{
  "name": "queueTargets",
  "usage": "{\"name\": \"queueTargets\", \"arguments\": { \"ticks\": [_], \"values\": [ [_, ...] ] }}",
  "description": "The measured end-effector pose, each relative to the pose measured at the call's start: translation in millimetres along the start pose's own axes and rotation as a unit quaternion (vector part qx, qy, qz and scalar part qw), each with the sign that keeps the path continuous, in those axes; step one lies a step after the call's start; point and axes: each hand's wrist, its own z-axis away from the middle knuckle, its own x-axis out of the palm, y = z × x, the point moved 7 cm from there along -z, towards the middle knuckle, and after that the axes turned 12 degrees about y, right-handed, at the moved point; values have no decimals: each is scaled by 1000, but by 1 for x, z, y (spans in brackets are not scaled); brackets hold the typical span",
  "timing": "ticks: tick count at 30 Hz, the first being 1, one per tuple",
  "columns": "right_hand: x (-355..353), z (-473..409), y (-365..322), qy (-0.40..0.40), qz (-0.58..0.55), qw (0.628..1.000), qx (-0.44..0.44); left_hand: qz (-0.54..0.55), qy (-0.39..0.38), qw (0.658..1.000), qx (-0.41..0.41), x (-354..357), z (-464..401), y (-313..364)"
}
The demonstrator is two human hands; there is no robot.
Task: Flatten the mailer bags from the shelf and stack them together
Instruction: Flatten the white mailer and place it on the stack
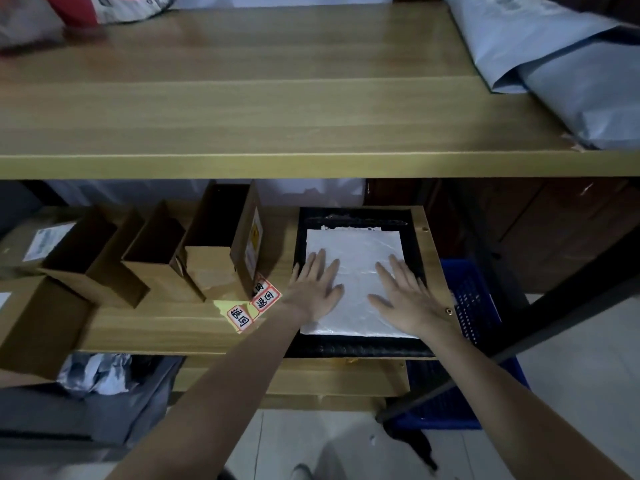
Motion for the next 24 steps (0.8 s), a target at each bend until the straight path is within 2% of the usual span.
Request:
{"name": "queueTargets", "arguments": {
  "ticks": [7,16,19,24],
  "values": [
    [19,-2,7,-39,62,997,-11,-37,-21,999,-8,19,3,-8],
    [18,-6,5,-81,55,995,-8,-45,-54,997,-14,20,0,-6],
    [12,-6,6,-44,-34,998,5,-13,-48,999,-18,15,-2,-5],
    [-2,-2,8,70,-177,981,27,-21,63,998,2,-6,1,3]
  ]
}}
